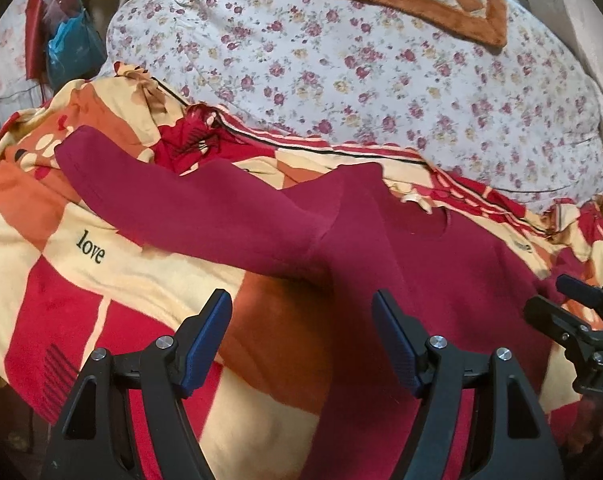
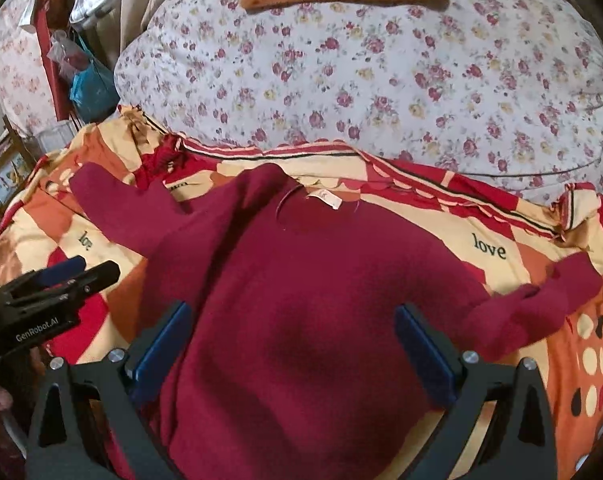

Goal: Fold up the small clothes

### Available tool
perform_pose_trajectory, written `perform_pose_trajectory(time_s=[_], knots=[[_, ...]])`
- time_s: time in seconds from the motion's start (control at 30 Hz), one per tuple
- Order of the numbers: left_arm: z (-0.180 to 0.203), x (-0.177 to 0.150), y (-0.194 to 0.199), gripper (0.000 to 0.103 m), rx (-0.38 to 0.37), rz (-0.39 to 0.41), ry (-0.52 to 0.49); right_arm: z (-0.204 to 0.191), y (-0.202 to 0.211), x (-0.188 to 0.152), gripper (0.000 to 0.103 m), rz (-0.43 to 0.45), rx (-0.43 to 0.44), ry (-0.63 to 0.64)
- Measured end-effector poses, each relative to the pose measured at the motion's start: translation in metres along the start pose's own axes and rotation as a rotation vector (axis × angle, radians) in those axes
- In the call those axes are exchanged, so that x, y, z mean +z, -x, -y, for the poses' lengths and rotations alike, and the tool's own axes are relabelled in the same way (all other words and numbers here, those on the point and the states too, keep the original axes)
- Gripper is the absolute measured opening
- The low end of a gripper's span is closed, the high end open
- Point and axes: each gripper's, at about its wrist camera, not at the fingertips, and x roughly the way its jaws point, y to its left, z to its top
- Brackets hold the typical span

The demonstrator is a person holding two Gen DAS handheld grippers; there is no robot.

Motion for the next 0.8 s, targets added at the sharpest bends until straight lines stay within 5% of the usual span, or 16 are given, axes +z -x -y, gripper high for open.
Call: perform_pose_trajectory(time_s=[0.4, 0.8], knots=[[-0.016, 0.008, -0.031, 0.054, 0.077, -0.041, 0.031, 0.012, -0.041, -0.009, 0.103, -0.015, -0.069, 0.016], [-0.033, 0.013, -0.044, 0.054, 0.127, -0.053, 0.05, 0.019, -0.065, -0.025, 0.103, -0.053, -0.047, -0.035]])
